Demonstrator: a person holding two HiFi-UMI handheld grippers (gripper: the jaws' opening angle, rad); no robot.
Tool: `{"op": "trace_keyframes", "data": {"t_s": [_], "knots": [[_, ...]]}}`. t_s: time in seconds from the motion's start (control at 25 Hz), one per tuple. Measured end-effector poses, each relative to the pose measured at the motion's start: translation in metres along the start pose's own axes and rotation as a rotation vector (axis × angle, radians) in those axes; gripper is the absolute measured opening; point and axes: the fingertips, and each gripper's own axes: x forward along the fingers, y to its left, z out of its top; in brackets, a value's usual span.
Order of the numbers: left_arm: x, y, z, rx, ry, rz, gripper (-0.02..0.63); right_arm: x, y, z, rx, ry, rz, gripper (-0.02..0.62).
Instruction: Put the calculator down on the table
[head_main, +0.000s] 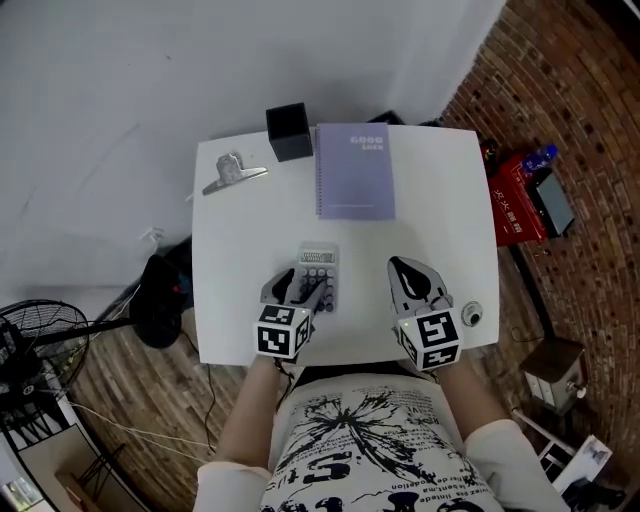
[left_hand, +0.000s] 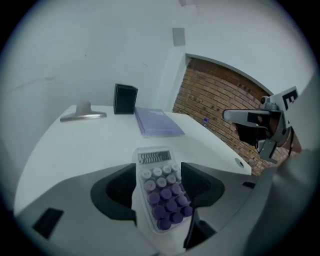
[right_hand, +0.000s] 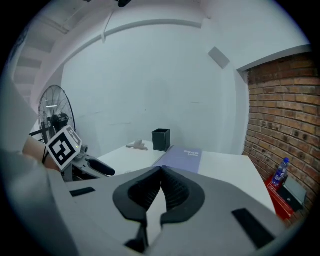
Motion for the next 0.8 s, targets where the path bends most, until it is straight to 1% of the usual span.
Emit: {"op": "trace_keyframes", "data": {"t_s": [0.12,0.28,0.4,0.48,0.56,0.64,0.72,0.8], "knots": [[-0.022,-0.007,0.029,0.091,-0.069,0.025,0.278,-0.011,-0.002,0.009,-0.003,-0.024,-0.016,0.015],[-0.059,-0.019,0.078,0.138,-0.193,0.019,0.264,-0.03,-0.003,0.034,-0.018,-0.086,-0.02,0.015],[-0.09,-0.032,0.122,0.171,-0.326,0.013,0.204,-0.045,-0.01,0.059,-0.032,-0.149,-0.04,0.015],[-0.112,-0.044,0.145,0.196,-0.406,0.002,0.178,-0.056,-0.013,0.074,-0.048,-0.184,-0.049,0.015],[-0.133,-0.056,0.159,0.213,-0.467,-0.015,0.158,-0.069,-0.013,0.084,-0.065,-0.213,-0.054,0.015],[-0.154,-0.064,0.17,0.207,-0.52,-0.028,0.134,-0.082,-0.012,0.095,-0.082,-0.24,-0.054,0.015],[-0.172,-0.069,0.18,0.203,-0.564,-0.019,0.101,-0.094,-0.012,0.108,-0.097,-0.271,-0.057,0.015],[-0.188,-0.074,0.188,0.225,-0.604,0.002,0.05,-0.105,-0.015,0.119,-0.111,-0.307,-0.08,0.014]]}}
